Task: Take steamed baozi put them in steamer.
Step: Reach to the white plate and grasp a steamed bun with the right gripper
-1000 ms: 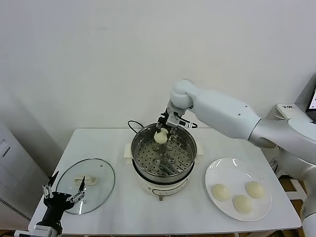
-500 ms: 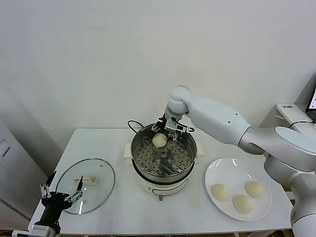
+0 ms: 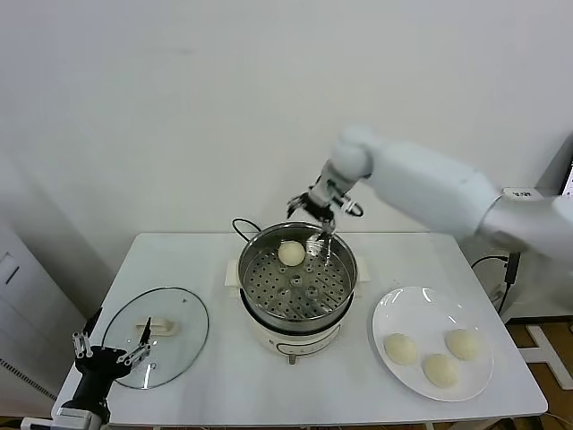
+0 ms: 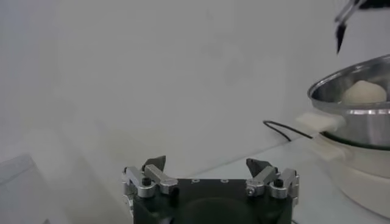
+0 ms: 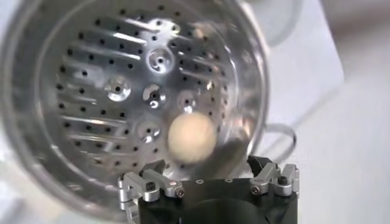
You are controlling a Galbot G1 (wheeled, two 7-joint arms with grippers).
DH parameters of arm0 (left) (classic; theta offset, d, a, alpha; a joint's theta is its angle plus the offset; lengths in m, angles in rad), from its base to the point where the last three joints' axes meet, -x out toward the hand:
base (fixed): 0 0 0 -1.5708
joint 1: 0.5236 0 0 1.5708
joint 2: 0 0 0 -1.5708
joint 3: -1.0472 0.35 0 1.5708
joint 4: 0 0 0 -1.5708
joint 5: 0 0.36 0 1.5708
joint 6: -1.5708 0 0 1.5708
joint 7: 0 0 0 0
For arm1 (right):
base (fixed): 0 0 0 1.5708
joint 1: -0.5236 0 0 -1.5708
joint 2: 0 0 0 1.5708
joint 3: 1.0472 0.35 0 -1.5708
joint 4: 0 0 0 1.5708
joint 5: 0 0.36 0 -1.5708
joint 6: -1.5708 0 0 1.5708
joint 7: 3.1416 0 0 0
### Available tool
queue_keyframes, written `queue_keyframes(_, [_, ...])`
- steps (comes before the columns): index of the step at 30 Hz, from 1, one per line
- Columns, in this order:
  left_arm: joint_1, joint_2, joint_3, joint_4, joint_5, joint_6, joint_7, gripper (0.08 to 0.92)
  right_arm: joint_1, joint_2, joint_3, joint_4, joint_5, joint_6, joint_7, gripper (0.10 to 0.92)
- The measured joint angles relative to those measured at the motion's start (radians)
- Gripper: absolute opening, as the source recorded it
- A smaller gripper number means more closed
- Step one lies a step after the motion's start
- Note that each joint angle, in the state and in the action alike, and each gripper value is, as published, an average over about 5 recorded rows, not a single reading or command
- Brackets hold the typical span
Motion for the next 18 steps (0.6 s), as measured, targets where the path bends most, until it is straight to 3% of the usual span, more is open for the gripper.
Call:
queue_keyframes(8, [-0.002, -0.004, 0.004, -0.011, 0.0, 0.002, -0.001, 0.823, 0.066, -0.174, -0.145, 0.078, 0.144, -0.169, -0.01, 0.823])
queue_keyframes(18, [0.005, -0.01, 0.003, -0.016, 0.009, 0.004, -0.001, 0.823, -0.034, -0.398, -0.17, 0.268, 0.124, -0.258, 0.03, 0.823])
